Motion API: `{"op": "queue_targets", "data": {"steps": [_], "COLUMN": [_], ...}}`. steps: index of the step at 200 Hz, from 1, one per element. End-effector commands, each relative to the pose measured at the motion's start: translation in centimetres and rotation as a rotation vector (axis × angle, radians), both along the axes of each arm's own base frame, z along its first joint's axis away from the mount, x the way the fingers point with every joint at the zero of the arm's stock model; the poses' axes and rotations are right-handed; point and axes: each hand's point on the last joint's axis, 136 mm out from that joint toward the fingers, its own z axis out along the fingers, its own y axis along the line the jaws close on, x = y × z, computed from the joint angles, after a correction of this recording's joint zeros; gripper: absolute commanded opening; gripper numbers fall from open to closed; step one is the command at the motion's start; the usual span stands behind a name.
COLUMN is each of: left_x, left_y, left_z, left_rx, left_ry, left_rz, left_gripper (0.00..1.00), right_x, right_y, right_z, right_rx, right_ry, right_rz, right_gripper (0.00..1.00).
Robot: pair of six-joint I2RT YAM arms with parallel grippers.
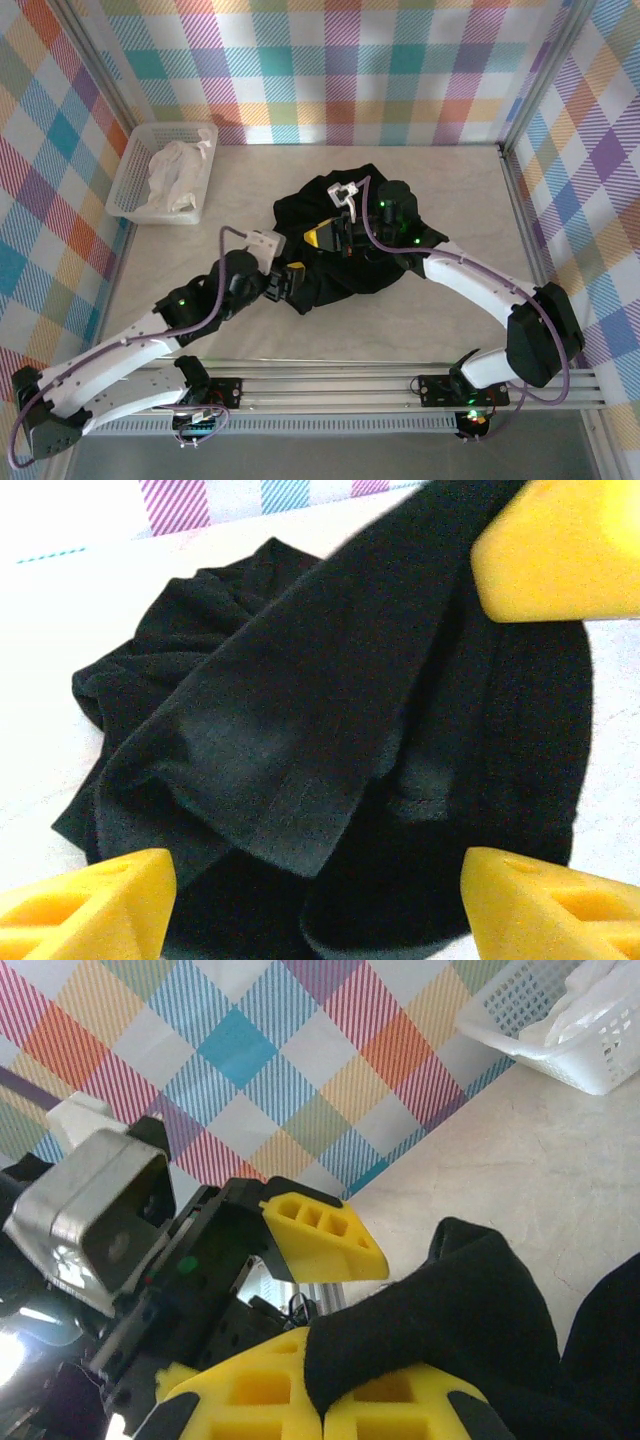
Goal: Fold the inside-out t-shirt
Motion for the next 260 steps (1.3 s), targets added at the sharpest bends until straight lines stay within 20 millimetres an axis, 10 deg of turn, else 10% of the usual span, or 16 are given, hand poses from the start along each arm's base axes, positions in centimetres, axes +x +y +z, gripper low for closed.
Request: {"op": "queue_targets", "data": {"steps": [1, 80, 137, 225, 260], "left_x": [2.1, 4.8, 6.0, -1.5, 1.0], "left_y": [0.7, 0.2, 0.3, -1.4, 2.6], "left_z": [0.6, 1.4, 0.8, 5.7, 0.6], "left_rx": [0.112, 0.044, -0.002, -0.528, -0.322], "left_ry": [-0.071, -0.101, -0.043, 0.332, 0.392], "left_rz": [0.097, 0.158, 0.13, -0.276, 0.016], "left_gripper": [0.76, 0.46, 0.0, 0.0, 0.0], "right_x": [0.0, -0.4, -0.2, 5.0, 0.1], "right_y": [0.2, -0.3, -0.9, -6.8, -3.5], "right_z": [1.0, -0.3, -0.6, -1.0, 1.6], "right_rx": [0.014, -0.024, -0.064, -0.43, -0.193], "right_ry": [-0.021, -0.03, -0.068, -0.537, -0.57], "right_rz": [0.005, -0.003, -0.046, -0.506, -0.227], "right_gripper": [0.0, 0.0, 0.0, 0.0, 0.0]}}
